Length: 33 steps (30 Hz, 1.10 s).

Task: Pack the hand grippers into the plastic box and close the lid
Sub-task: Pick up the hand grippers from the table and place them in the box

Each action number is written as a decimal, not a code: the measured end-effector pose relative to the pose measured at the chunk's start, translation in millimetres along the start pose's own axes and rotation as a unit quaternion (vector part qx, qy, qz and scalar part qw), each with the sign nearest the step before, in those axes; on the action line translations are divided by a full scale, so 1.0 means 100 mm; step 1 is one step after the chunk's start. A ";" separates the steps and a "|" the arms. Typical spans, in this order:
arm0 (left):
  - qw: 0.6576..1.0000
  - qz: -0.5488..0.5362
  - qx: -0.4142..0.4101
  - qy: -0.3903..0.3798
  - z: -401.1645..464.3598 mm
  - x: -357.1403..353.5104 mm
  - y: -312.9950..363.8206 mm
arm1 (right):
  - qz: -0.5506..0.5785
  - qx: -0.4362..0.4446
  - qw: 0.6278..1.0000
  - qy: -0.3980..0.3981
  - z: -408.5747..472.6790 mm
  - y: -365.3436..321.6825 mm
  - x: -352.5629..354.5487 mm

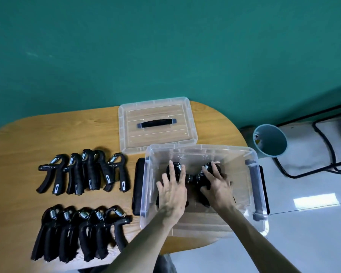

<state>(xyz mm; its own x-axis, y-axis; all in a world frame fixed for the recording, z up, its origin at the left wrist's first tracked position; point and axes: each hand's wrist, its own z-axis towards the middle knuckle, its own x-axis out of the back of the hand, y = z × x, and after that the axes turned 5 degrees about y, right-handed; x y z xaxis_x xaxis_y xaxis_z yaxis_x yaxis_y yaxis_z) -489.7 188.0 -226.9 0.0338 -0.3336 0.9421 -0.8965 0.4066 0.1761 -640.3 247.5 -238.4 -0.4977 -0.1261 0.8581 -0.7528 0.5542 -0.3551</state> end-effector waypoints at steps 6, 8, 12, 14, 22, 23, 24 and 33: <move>1.000 0.023 0.017 -0.002 0.05 -0.20 -0.03 | -0.026 0.033 0.999 -0.032 0.01 0.10 -0.16; 0.999 0.023 0.024 -0.015 0.07 -0.22 -0.04 | -0.028 0.053 0.998 -0.031 0.00 0.10 -0.16; 0.999 0.012 0.035 -0.021 0.06 -0.19 -0.03 | -0.081 0.052 0.995 -0.027 0.00 0.07 -0.14; 0.999 0.004 0.039 0.001 0.03 -0.15 -0.04 | -0.120 0.040 0.992 0.000 0.00 0.00 -0.12; 0.981 -0.059 -0.081 0.164 -0.27 0.62 -0.31 | -0.102 0.062 0.983 0.142 -0.40 -0.62 0.29; 0.976 -0.064 -0.089 0.185 -0.34 0.72 -0.37 | -0.097 0.066 0.982 0.146 -0.44 -0.74 0.34; 0.972 -0.078 -0.085 0.205 -0.40 0.81 -0.45 | -0.096 0.070 0.981 0.150 -0.47 -0.86 0.37; 0.969 -0.099 0.083 0.212 -0.89 1.04 -1.93 | -0.120 0.176 0.962 0.171 -0.68 -2.16 0.36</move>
<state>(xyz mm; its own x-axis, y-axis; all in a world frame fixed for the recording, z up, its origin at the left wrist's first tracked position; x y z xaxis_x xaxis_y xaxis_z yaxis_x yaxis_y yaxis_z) -273.9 150.9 -137.1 0.3591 0.0035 0.9333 -0.9116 0.2156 0.3500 -466.3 178.9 -106.0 -0.1655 0.0948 0.9817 -0.9578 0.2219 -0.1829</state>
